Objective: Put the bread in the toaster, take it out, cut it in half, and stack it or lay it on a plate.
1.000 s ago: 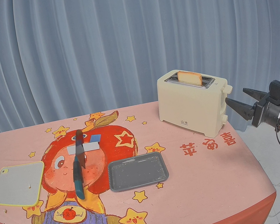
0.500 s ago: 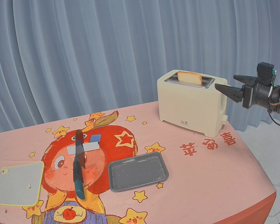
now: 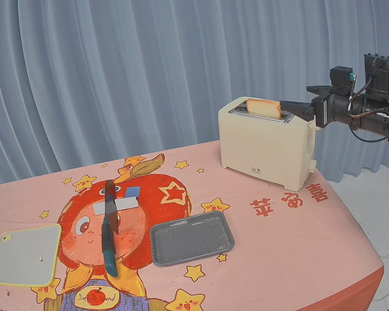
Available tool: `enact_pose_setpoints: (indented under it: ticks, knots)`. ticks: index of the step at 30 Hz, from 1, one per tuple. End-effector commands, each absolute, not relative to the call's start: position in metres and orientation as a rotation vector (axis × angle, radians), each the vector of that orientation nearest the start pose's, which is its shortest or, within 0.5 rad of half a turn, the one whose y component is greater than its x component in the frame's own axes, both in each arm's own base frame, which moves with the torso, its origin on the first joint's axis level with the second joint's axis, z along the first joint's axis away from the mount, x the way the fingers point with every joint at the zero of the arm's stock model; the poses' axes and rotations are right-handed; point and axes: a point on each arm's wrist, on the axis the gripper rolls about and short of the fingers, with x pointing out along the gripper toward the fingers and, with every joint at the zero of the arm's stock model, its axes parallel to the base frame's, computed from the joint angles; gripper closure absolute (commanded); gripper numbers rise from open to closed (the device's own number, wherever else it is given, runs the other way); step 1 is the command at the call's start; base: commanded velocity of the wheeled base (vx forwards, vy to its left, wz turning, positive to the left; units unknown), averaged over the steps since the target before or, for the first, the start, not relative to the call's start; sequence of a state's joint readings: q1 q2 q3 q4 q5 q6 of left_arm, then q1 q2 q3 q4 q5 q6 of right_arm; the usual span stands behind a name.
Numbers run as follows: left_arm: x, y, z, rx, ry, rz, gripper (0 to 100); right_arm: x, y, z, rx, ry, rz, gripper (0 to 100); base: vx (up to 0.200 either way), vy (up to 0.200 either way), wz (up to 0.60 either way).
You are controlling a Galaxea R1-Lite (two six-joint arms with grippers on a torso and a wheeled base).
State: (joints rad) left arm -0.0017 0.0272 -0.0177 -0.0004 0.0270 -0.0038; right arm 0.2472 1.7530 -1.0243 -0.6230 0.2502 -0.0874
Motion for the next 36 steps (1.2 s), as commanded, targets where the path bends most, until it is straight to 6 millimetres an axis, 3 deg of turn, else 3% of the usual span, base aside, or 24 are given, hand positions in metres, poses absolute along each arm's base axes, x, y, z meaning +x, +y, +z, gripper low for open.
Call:
enact_pose_setpoints:
  ticks: [1,12,36]
  knots:
    - [-0.021,0.001,0.076,-0.004,0.028,0.026,0,0.351,0.088,0.207,-0.142,0.108,0.497,0,0.0,0.0,0.0]
    - [-0.021,0.001,0.076,-0.004,0.026,0.026,0,0.395,0.075,0.189,-0.234,0.08,0.553,0,0.0,0.0,0.0]
    - [-0.021,0.001,0.076,-0.004,0.026,0.026,0,0.407,0.084,0.189,-0.233,0.051,0.674,0,0.0,0.0,0.0]
